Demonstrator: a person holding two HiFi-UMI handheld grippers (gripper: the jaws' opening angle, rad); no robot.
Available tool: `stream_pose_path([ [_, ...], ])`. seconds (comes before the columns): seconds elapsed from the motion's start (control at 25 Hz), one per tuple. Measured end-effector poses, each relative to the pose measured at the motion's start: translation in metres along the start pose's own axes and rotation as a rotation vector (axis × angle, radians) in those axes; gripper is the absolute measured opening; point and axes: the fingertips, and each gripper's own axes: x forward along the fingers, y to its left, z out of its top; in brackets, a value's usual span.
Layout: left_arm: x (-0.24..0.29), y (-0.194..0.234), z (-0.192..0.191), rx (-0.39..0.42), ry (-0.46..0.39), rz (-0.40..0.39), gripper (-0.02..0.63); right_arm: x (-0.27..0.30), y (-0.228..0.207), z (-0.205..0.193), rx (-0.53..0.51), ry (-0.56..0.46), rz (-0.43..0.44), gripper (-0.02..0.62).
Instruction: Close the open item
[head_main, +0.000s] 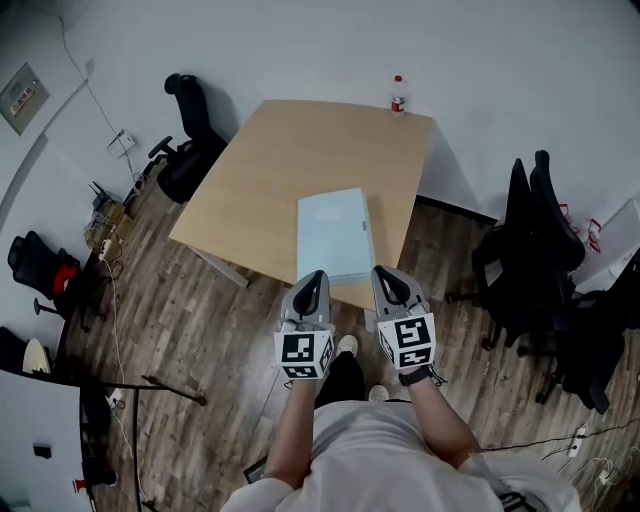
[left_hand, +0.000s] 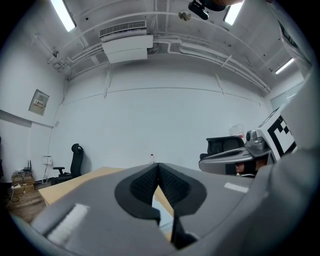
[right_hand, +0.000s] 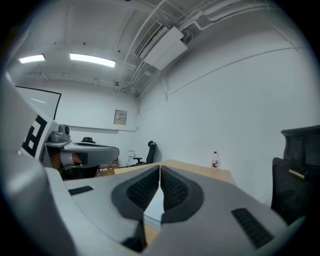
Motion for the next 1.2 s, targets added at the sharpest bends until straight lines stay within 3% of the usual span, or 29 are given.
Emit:
stream_pose_path([
  [0.48, 0.096, 0.054, -0.009, -0.027, 0.045, -0.094, 0.009, 0.090, -0.016, -0.006, 0.040, 0.066, 0.009, 0.014],
  [1.2, 0.195, 0.075, -0.113, -0.068, 0.286, -0.247, 0.009, 0.155, -0.054, -0.094, 0.162, 0.278, -0.082, 0.014],
])
